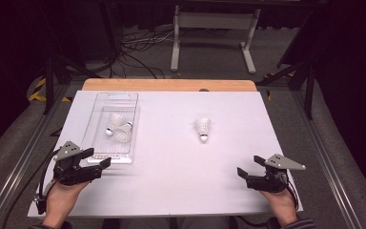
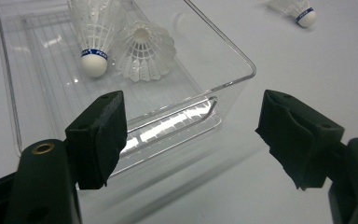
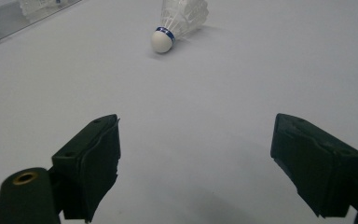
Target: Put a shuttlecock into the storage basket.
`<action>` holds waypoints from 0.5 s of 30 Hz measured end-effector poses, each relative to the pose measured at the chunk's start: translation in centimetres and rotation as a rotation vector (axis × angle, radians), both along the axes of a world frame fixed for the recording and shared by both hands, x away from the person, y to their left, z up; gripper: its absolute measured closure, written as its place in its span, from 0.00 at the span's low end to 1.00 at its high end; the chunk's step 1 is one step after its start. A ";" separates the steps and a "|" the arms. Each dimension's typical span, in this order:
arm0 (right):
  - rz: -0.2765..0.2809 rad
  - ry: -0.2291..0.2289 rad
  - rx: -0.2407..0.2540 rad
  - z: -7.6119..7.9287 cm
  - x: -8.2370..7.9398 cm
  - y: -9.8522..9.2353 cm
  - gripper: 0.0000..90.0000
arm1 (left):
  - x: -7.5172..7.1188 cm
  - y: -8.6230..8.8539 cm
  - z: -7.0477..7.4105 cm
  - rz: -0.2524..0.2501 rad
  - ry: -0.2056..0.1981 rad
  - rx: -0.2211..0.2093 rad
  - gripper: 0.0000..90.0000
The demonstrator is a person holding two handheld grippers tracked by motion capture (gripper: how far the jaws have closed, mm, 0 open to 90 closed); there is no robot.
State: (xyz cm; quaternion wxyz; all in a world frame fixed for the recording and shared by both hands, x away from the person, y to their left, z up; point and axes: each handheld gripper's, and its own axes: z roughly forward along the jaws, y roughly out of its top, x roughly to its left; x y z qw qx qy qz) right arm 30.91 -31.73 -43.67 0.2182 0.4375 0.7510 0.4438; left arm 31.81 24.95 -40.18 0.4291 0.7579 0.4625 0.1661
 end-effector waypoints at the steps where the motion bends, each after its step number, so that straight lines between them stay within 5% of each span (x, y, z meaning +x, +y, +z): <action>1: 0.000 -0.001 0.001 0.0 0.0 0.0 0.18 | 0.0 0.0 0.0 0.002 -0.003 -0.002 0.28; 15: -0.003 0.000 0.004 0.0 0.0 -0.1 0.18 | -0.9 0.2 -0.6 0.000 -0.017 -0.011 0.28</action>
